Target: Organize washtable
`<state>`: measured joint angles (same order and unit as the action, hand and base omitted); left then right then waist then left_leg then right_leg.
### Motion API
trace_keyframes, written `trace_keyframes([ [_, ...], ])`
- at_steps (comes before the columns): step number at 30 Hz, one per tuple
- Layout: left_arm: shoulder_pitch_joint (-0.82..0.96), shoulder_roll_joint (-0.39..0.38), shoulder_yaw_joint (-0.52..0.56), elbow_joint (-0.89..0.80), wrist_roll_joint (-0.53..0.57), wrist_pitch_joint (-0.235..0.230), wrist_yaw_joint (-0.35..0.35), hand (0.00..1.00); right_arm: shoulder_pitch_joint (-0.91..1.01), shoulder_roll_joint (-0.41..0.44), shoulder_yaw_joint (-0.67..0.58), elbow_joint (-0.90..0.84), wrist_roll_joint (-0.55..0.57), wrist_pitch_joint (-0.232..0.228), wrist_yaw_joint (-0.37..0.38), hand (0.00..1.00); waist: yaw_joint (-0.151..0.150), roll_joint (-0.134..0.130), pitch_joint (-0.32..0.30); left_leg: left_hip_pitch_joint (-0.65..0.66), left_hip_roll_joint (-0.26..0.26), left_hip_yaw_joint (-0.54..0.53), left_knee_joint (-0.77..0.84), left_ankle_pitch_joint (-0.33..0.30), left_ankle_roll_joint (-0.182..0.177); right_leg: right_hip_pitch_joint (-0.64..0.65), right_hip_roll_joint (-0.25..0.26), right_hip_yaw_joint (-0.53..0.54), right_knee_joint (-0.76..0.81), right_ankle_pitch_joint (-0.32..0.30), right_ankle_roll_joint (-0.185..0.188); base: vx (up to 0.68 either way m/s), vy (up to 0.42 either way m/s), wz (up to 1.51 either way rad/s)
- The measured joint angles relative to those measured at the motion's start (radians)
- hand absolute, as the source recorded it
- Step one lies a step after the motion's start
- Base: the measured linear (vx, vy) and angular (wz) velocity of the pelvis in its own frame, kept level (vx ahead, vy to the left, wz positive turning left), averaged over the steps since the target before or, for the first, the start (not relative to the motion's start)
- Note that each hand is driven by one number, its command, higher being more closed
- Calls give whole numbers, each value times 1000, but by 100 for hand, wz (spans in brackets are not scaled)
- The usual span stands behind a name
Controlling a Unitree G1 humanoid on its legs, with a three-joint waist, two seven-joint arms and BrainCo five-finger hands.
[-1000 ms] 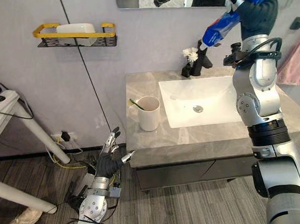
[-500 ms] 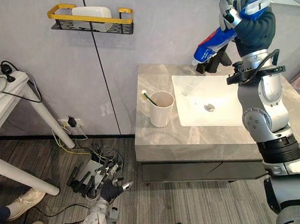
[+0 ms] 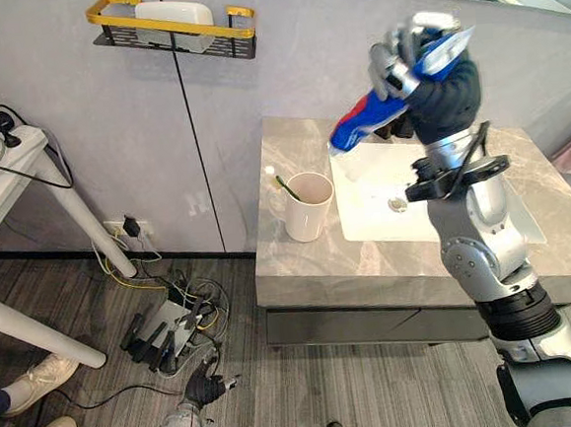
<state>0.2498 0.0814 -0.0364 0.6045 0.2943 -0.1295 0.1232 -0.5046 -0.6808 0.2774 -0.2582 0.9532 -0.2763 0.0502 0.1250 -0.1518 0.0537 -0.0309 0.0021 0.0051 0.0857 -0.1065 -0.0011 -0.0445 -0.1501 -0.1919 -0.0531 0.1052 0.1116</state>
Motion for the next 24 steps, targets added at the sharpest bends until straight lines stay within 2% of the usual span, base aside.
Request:
trace_keyframes([
  [3, -14, -2, 51, 29, -49, 11, 22, 0, 0, 11, 15, 0, 0, 4, 9, 100, -1, -13, 6, -13, -1, 4, 4, 0, 0, -17, 0, 7, 0, 2, -3, -43, -25, -8],
  [8, -17, -3, 84, 50, -61, 2, 29, 0, -1, 9, 14, -1, -1, 6, 17, 100, -2, -18, 10, -16, -1, 1, 6, -1, 0, -16, 1, 7, 0, 2, -3, -9, -3, 0],
  [19, -33, -13, 132, 77, -108, -5, 31, 0, 0, 4, -6, -1, -3, 6, 14, 100, -4, -7, 25, -34, -3, -7, 19, -3, 1, -25, -2, 2, 0, 2, -3, -15, -3, 2],
  [24, -33, -20, 152, 77, -121, -5, 31, 0, -14, -24, -38, 5, -3, -1, 0, 100, -4, -6, 26, -32, -4, -4, 21, -3, 1, -32, -2, 4, 0, 2, -3, 0, 0, 0],
])
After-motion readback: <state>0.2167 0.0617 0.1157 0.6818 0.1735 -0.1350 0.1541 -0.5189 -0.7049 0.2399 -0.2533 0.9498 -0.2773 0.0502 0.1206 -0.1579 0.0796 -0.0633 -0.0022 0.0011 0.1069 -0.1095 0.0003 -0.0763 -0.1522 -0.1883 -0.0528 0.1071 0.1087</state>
